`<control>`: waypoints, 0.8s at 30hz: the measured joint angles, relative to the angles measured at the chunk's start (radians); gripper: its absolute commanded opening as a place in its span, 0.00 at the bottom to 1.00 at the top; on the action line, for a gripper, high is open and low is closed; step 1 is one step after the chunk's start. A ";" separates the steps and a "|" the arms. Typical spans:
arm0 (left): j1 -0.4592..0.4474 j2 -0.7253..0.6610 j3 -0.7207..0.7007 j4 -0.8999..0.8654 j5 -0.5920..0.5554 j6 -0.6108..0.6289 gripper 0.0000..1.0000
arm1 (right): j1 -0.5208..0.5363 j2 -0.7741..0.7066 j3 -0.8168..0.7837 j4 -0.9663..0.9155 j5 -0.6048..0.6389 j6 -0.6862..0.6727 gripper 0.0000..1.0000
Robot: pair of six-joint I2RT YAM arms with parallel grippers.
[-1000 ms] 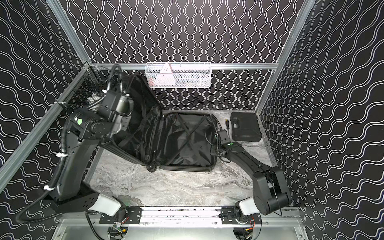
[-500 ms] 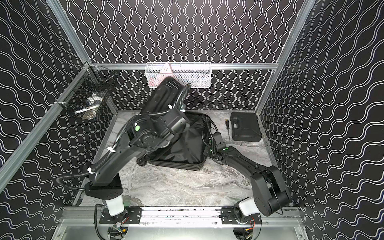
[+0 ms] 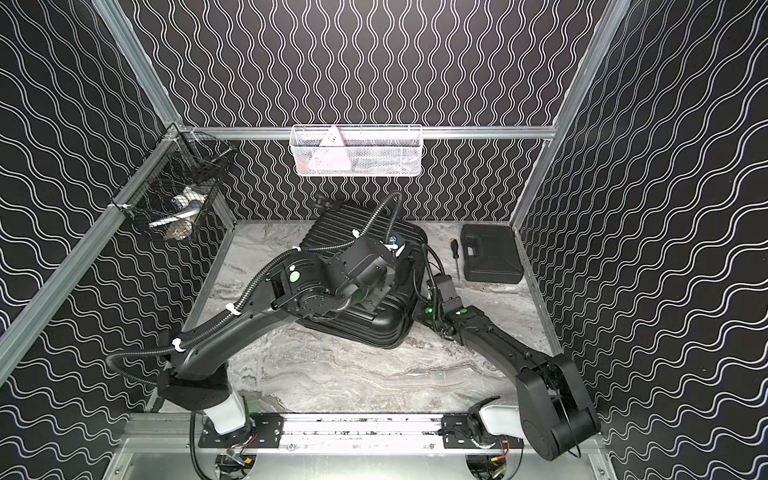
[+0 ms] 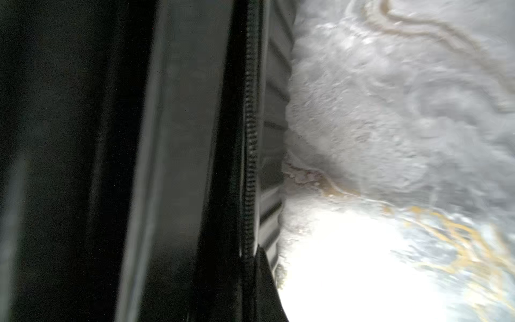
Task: Close the suitcase zippers
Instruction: Move the suitcase to the center of the board.
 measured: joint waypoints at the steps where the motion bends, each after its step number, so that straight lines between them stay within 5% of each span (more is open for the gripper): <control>1: 0.014 -0.013 -0.024 0.015 0.018 0.000 0.52 | 0.005 -0.002 -0.016 0.032 -0.005 0.010 0.01; 6: 0.127 -0.084 -0.172 0.077 0.140 0.003 0.54 | 0.157 -0.004 -0.069 0.166 0.032 0.119 0.04; 13: 0.206 -0.114 -0.291 0.133 0.276 0.009 0.56 | 0.331 0.016 -0.028 0.177 0.056 0.163 0.46; 19: 0.209 -0.045 -0.338 0.159 0.349 0.031 0.55 | 0.281 -0.188 -0.053 0.119 0.200 0.140 0.60; 24: 0.209 0.062 -0.317 0.162 0.340 0.042 0.55 | 0.080 -0.309 -0.084 -0.002 0.222 0.097 0.61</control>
